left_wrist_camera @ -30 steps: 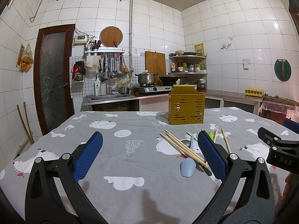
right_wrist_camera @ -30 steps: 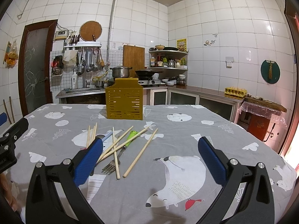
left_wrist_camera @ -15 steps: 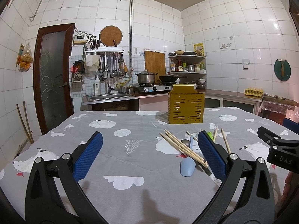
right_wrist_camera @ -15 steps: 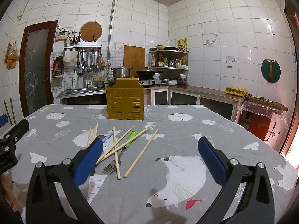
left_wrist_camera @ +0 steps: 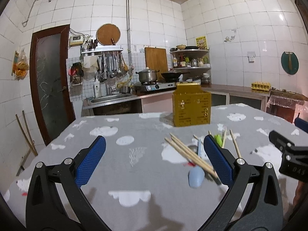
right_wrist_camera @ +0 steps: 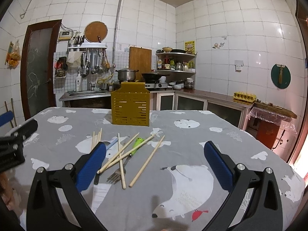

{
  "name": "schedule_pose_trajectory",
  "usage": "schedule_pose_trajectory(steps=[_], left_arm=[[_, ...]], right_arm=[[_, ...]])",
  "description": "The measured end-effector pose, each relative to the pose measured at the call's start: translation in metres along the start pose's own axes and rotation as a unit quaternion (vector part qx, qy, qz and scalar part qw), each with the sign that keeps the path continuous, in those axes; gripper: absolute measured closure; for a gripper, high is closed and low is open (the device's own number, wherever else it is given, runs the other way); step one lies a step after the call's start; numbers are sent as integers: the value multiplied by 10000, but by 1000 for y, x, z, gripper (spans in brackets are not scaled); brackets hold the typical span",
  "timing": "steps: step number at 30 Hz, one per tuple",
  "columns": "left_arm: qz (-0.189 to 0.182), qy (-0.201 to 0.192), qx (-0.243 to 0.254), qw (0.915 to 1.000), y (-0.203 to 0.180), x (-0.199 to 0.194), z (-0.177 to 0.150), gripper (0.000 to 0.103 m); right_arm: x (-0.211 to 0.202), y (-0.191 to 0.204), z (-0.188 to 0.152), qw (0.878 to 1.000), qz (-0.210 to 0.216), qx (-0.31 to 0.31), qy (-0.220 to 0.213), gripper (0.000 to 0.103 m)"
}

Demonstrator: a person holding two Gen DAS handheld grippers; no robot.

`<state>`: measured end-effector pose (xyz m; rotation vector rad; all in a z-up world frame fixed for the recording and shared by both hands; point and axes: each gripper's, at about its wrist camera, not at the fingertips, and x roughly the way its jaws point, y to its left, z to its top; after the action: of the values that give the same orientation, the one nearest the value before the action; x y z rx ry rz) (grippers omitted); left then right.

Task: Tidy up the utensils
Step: 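Close the left gripper on a wooden chopstick while the right gripper grasps another chopstick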

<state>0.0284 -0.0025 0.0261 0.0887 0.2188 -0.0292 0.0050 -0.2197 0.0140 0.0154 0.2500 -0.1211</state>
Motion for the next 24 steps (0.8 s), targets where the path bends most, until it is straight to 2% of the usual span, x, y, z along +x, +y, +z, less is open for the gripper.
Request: schedule_pose_trajectory(steps=[5, 8, 13, 17, 18, 21, 24], left_arm=[[-70, 0, -68, 10000, 3, 18, 20, 5], [-296, 209, -187, 9992, 4, 41, 34, 5], [-223, 556, -297, 9978, 12, 87, 57, 5], [-192, 758, -317, 9964, 11, 121, 71, 5], [-191, 828, -331, 9958, 10, 133, 73, 5], [-215, 1182, -452, 9917, 8, 164, 71, 5], [-155, 1463, -501, 9879, 4, 191, 61, 5]], right_arm=[[19, -4, 21, 9999, -47, 95, 60, 4], [36, -10, 34, 9998, -19, 106, 189, 4], [70, -15, 55, 9994, -14, 25, 348, 4], [116, -18, 67, 9967, -91, -63, 804, 4], [134, -17, 68, 9943, -262, -157, 1017, 4], [172, -21, 61, 9901, -528, -124, 1293, 4], [208, -24, 48, 9808, -749, -45, 1798, 4]])
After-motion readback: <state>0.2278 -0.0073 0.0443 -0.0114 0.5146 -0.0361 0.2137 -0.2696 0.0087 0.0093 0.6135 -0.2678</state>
